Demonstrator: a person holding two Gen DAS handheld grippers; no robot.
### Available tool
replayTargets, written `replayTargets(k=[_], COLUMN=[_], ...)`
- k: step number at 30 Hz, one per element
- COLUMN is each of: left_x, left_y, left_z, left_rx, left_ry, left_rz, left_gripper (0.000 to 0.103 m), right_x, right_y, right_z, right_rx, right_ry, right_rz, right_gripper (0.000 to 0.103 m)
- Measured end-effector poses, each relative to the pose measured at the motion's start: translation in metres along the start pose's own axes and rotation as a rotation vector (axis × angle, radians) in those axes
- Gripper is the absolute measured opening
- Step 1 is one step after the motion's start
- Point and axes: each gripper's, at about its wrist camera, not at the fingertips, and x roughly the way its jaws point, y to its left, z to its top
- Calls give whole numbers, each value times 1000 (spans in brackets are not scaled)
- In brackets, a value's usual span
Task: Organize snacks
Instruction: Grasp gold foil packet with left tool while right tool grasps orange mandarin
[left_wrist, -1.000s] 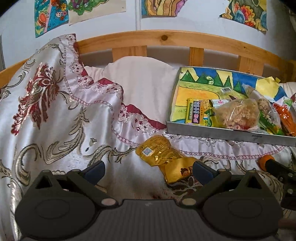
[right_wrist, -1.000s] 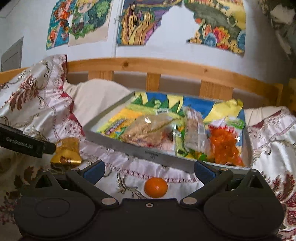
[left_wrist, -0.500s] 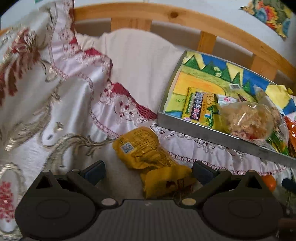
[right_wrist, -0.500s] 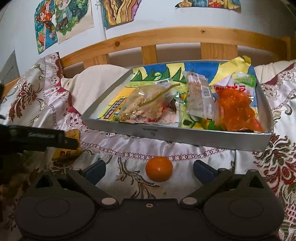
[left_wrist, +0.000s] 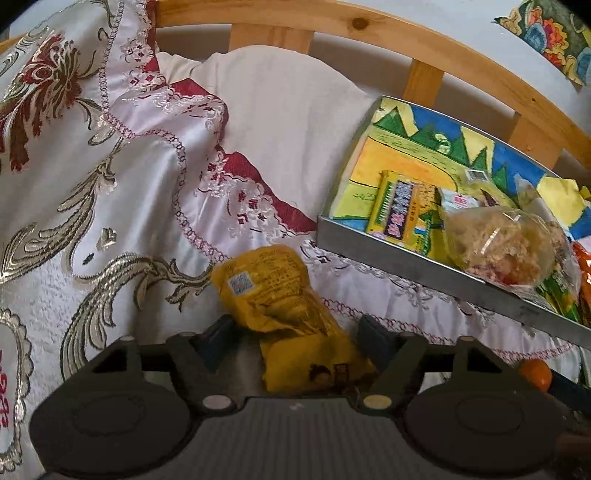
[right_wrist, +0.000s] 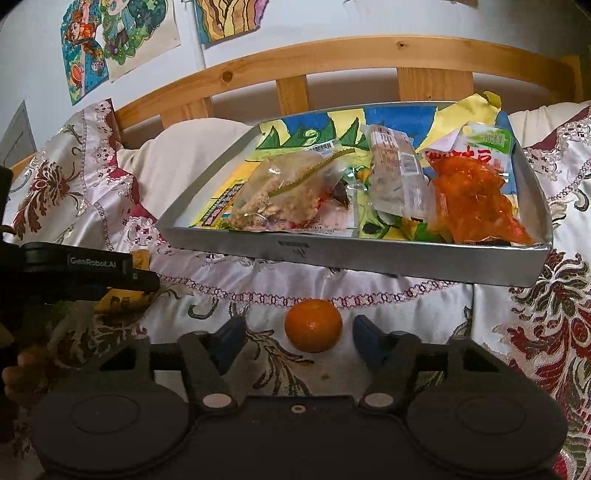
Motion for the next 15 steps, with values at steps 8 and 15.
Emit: replayTargets(k=[8,15], left_x=[-12,-18], left_y=[-8,-11], left_z=[-11,-18], left_rx=[66,124], left_ry=[3,7], left_rz=[-67,-101], left_gripper=[64,67], right_x=[3,2], right_y=[-1,-1], right_z=[0,-1], right_rx=[-1,-3], right_ry=[7,5], right_rz=[-10,-9], right_gripper=[50,37])
